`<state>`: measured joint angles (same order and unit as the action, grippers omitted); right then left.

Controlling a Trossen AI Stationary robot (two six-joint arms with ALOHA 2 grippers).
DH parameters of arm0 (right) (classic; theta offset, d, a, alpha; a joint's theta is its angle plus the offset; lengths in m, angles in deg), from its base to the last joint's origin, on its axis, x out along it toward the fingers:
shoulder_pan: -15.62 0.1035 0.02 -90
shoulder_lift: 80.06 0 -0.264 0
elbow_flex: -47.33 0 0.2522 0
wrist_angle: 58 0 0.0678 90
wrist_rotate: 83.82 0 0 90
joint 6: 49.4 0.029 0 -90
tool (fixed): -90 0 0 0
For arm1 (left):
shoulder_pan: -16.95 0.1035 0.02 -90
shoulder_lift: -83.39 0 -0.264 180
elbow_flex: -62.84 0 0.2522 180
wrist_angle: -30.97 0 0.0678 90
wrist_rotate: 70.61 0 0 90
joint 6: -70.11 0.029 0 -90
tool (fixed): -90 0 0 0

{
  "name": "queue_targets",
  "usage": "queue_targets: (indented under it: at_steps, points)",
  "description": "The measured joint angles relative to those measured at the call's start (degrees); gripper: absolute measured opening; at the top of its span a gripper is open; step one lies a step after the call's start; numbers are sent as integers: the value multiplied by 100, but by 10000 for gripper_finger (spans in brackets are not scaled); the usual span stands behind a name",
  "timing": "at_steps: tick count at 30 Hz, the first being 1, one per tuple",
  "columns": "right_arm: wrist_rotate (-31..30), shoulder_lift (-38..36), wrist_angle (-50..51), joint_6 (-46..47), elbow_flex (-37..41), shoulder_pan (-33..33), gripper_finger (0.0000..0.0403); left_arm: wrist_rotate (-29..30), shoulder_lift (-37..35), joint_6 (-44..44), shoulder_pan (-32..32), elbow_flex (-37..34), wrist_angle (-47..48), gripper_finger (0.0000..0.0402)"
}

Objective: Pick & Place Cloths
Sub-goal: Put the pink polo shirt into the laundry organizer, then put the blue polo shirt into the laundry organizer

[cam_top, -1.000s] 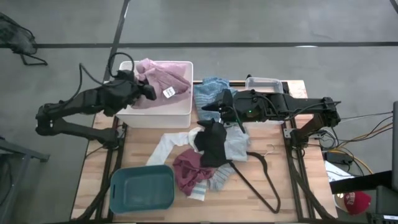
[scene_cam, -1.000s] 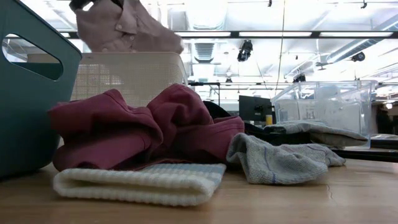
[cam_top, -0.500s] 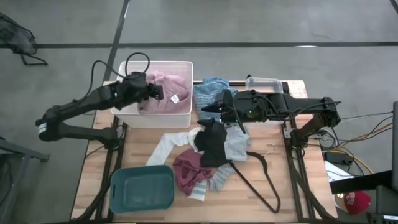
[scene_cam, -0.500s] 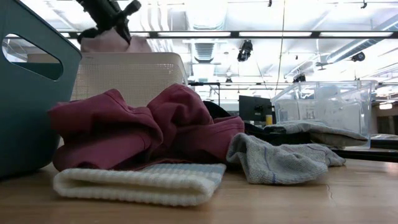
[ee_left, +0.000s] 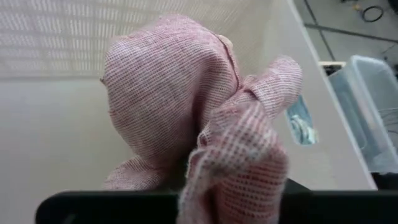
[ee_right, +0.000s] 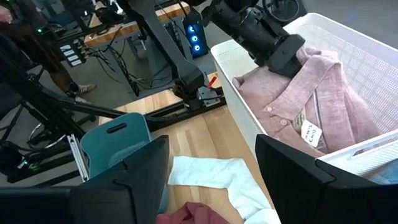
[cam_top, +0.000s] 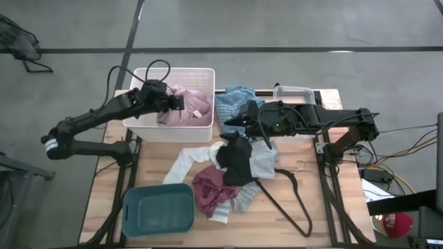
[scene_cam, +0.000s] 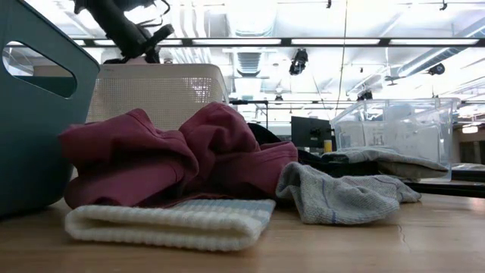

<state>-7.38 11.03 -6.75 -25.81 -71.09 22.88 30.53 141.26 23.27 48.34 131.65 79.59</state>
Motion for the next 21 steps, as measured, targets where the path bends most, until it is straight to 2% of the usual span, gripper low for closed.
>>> queue_targets:
  at_steps: [4, 9, 15, 21]
  points:
    - [0, 0, 0, 64, 11, 0, 237, -57, 0, 29, 64, -80, 162, 67]
    - [-5, 0, -2, 149, 11, -2, 253, -34, 0, 224, 142, -70, 304, 139]
    - [-9, 0, -2, 152, 11, -4, 267, 412, -13, 656, 203, 148, 491, 220]
    - [-11, 0, -2, 233, 11, -4, 276, 780, -90, 1119, 203, 586, 475, 248]
